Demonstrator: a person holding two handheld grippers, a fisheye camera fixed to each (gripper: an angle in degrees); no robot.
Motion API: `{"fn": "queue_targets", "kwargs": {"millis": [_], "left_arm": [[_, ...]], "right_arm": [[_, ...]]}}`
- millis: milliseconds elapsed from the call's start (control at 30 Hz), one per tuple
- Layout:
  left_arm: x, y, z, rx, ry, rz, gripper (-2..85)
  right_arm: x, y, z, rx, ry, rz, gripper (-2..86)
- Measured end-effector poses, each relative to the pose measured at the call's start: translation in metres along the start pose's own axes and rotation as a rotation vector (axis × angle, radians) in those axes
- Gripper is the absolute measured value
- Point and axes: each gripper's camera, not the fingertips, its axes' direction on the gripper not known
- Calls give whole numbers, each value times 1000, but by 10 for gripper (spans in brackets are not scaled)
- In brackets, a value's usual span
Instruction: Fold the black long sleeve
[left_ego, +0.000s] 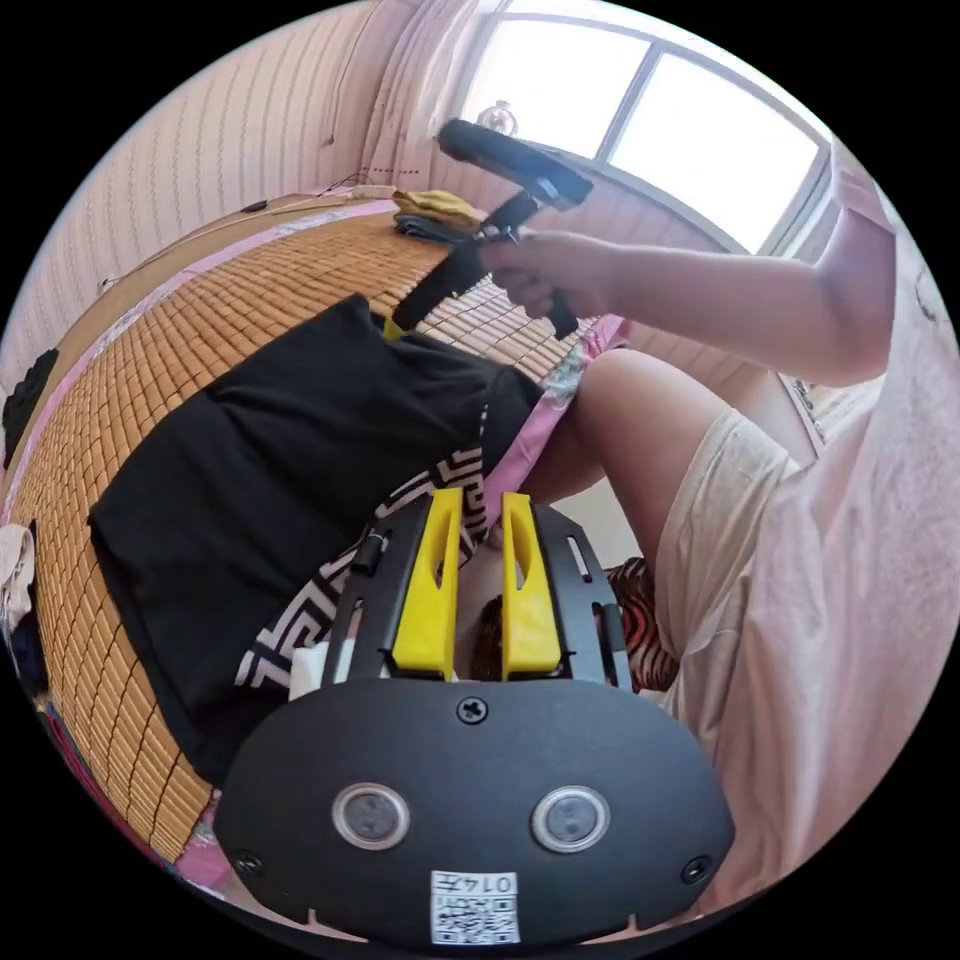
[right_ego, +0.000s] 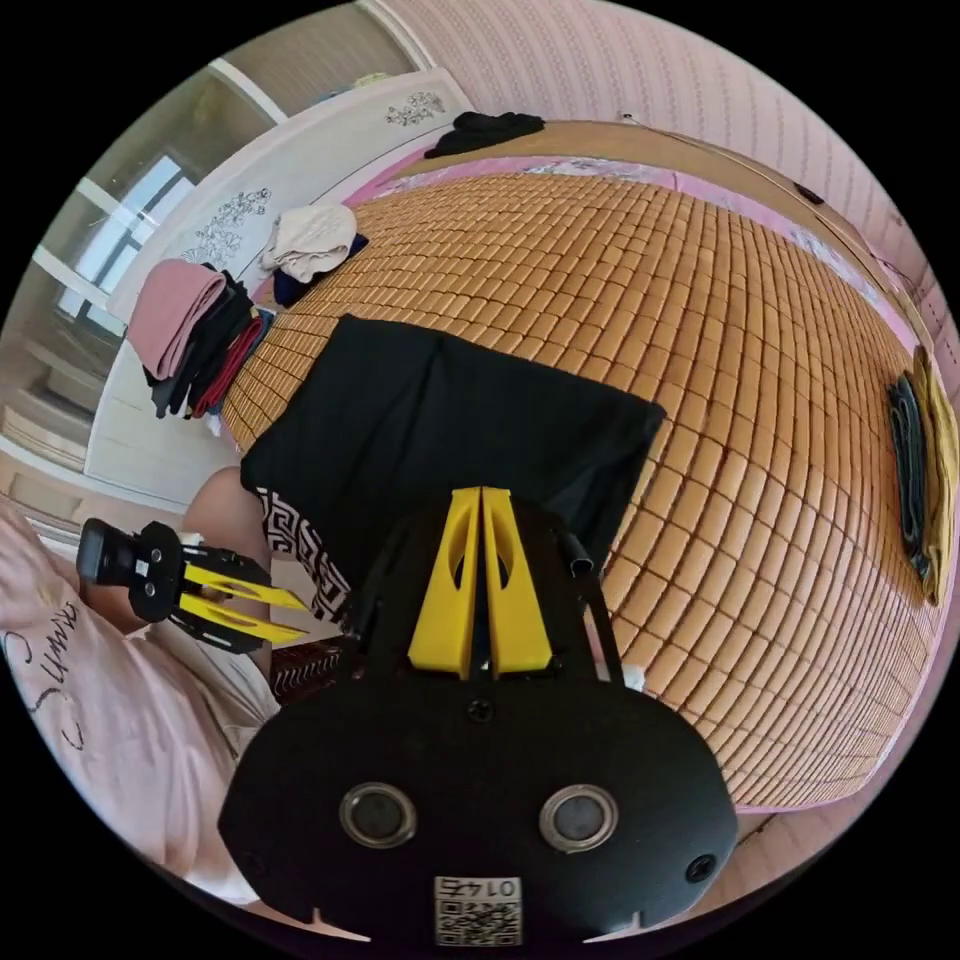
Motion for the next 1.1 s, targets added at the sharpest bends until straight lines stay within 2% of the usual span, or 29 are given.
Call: {"fn": "queue_targets", "kwargs": {"millis": [100, 233, 400, 467, 567, 633, 700, 767, 900, 1000, 1100], "left_arm": [[11, -13, 4, 105, -2, 78, 120], [19, -37, 29, 74, -41, 139, 155], [21, -54, 61, 23, -32, 138, 173], [23, -58, 69, -5, -30, 151, 181], [24, -63, 69, 19, -42, 172, 184], [23, -65, 70, 9, -79, 189, 171], [18, -66, 72, -12, -92, 172, 113], [11, -65, 70, -32, -142, 107, 54], [8, -58, 58, -7, -126, 108, 50], [16, -52, 42, 14, -118, 156, 49], [24, -44, 27, 19, -78, 202, 49]], "right_arm": [[23, 64, -10, -117, -28, 108, 42], [41, 106, -16, -191, 15, 206, 102], [61, 118, -24, -204, 47, 254, 22], [66, 121, -35, -197, -10, 239, 4], [72, 126, -67, -86, -224, 186, -1], [82, 130, -89, 52, -456, 173, 4], [89, 134, -97, 131, -563, 192, 10], [95, 139, -102, 160, -569, 209, 20], [136, 163, -97, 210, -500, 387, 103], [175, 175, -74, 312, -709, 546, 130], [186, 160, -58, 331, -699, 589, 152]]}}
